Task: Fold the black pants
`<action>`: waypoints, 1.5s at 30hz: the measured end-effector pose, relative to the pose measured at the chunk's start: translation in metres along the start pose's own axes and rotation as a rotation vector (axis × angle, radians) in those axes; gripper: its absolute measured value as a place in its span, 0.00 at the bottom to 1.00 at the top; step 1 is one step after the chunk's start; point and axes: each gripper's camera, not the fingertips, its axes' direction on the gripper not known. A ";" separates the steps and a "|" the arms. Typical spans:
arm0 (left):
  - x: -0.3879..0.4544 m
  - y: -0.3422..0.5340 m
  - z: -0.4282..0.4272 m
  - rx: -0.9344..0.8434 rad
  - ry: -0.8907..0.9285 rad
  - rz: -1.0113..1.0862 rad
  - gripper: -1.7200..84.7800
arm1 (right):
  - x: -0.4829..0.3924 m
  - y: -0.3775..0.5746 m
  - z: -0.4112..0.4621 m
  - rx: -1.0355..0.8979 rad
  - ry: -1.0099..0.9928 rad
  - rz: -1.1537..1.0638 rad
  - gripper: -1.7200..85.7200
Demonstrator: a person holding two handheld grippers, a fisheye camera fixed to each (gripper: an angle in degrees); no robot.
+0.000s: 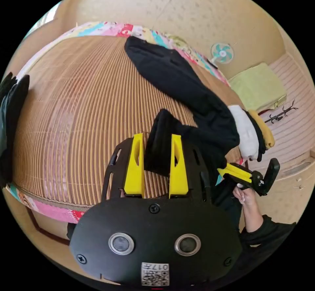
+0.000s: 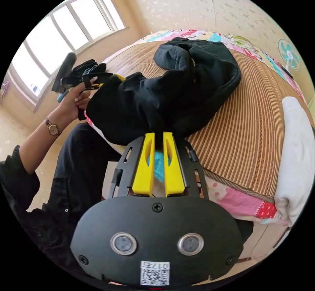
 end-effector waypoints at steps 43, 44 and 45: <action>-0.038 0.122 -0.046 -0.110 0.317 0.035 0.03 | 0.075 0.106 -0.065 0.094 -0.281 0.338 0.17; -0.048 0.123 -0.052 -0.107 0.406 0.049 0.02 | 0.077 0.106 -0.066 0.098 -0.284 0.342 0.17; -0.068 0.131 -0.070 -0.072 0.566 0.067 0.02 | 0.082 0.107 -0.069 0.105 -0.292 0.353 0.16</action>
